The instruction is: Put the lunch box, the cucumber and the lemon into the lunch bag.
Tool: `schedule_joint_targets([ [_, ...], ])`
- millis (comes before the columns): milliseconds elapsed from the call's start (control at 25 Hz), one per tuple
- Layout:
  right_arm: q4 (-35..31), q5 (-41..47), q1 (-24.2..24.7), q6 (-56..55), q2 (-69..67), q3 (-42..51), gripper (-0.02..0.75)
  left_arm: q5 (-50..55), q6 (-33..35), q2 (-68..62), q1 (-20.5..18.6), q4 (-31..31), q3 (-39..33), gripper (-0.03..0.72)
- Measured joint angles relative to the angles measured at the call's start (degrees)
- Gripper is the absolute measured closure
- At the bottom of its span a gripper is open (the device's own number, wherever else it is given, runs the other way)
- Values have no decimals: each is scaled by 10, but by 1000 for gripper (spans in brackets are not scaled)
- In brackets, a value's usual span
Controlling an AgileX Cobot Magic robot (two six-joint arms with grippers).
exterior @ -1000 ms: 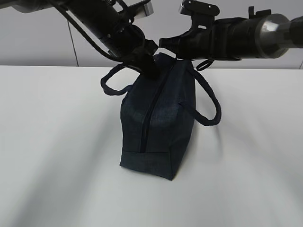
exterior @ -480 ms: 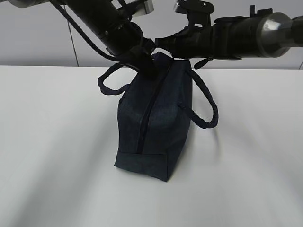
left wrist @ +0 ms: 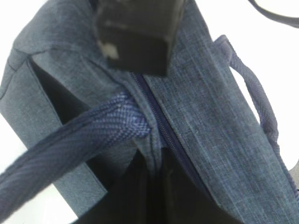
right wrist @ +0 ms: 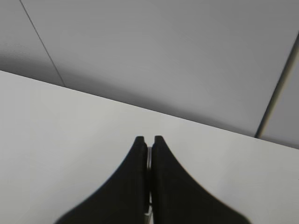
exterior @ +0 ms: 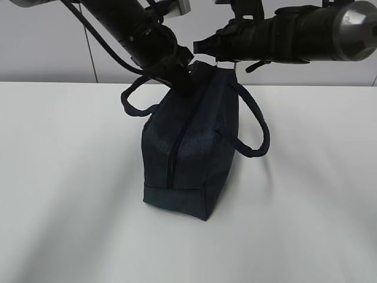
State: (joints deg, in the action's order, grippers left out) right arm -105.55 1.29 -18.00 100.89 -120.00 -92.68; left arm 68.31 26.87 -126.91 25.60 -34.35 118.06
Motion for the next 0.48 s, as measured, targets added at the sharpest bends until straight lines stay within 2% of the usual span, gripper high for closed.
schedule_joint_targets([
  [480,2,22,0,-15,14,19,738,3,0,0,1,2,0,697],
])
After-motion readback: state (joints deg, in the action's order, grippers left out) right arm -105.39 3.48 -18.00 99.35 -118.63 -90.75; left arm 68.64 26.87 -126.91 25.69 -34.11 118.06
